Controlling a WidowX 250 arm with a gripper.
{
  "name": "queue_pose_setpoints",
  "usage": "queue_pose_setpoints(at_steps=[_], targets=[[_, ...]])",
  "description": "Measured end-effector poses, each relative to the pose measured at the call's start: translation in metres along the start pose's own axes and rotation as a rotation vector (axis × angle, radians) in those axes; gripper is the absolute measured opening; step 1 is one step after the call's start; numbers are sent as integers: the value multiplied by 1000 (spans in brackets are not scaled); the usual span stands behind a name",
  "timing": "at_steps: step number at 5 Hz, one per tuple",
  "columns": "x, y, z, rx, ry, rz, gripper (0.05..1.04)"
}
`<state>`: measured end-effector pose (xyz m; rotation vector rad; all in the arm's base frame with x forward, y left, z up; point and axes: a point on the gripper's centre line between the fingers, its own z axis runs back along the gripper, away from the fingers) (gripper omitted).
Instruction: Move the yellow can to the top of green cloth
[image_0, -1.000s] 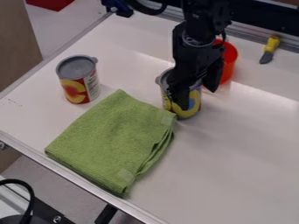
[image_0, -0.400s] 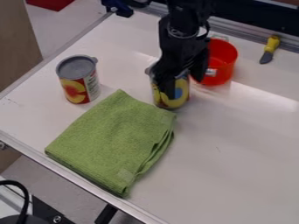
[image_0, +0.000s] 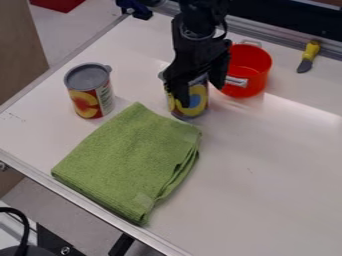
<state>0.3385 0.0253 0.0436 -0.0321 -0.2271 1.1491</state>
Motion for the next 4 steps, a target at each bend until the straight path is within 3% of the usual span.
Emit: queue_pose_setpoints(at_steps=[4], targets=[[54, -3, -14, 21, -23, -30, 999]])
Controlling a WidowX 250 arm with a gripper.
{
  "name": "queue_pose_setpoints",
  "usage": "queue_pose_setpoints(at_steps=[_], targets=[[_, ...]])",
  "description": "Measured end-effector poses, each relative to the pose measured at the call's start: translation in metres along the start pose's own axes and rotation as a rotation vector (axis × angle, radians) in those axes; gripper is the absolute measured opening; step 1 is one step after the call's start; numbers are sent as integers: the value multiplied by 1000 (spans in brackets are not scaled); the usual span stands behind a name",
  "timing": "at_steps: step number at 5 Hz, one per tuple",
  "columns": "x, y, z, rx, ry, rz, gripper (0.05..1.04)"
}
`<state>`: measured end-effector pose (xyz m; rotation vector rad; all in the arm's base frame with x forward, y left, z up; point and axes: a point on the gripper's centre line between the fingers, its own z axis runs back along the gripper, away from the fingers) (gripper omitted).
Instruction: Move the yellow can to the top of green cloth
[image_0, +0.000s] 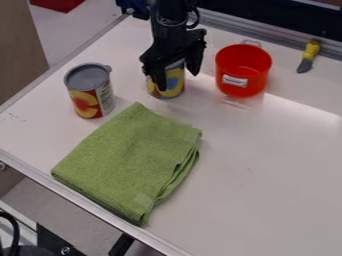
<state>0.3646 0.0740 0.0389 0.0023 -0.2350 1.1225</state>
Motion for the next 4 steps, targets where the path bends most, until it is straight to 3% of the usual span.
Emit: queue_pose_setpoints(at_steps=[2, 3, 4], targets=[[13, -8, -2, -7, -13, 57, 999], [13, -6, -2, -3, 3, 56, 999], [6, 2, -3, 38, 40, 42, 999]])
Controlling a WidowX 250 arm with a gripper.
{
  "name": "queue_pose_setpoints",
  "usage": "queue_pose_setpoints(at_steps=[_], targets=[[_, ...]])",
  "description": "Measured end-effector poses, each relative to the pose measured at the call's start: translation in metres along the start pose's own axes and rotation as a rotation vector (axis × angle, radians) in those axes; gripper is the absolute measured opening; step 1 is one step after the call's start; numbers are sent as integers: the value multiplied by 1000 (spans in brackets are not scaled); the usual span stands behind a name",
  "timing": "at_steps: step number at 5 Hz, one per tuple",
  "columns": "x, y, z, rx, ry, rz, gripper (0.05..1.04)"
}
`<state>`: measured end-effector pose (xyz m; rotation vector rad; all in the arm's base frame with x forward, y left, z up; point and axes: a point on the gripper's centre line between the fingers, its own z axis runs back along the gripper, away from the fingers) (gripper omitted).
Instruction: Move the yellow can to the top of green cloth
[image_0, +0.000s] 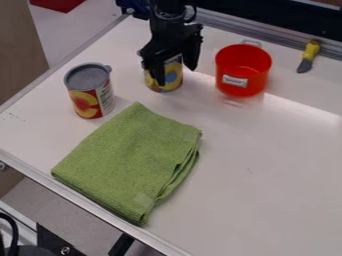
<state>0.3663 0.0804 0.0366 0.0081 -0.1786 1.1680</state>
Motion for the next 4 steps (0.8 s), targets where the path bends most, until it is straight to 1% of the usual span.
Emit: queue_pose_setpoints(at_steps=[2, 3, 4], targets=[[-13, 11, 23, -1, 68, -34, 999], [-22, 21, 37, -33, 84, -90, 999], [-39, 34, 44, -31, 90, -186, 999]])
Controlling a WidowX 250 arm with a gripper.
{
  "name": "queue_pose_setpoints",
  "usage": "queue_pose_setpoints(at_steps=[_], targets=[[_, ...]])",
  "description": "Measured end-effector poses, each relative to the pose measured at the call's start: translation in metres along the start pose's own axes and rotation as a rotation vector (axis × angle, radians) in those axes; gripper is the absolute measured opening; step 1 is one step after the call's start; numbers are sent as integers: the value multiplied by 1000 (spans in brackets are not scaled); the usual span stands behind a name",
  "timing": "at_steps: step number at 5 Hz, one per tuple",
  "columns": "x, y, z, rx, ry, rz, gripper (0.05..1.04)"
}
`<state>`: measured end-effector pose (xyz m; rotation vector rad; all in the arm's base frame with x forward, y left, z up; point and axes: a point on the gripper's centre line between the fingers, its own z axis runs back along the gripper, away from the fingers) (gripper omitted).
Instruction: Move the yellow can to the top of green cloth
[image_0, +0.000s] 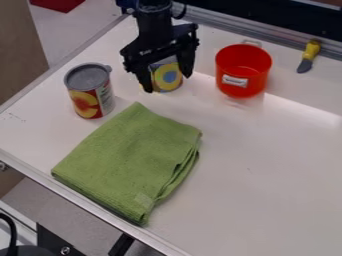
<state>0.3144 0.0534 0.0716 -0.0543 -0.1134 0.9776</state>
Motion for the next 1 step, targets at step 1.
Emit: queue_pose_setpoints(at_steps=[1], targets=[[-18, 6, 5, 3, 8, -63, 999]])
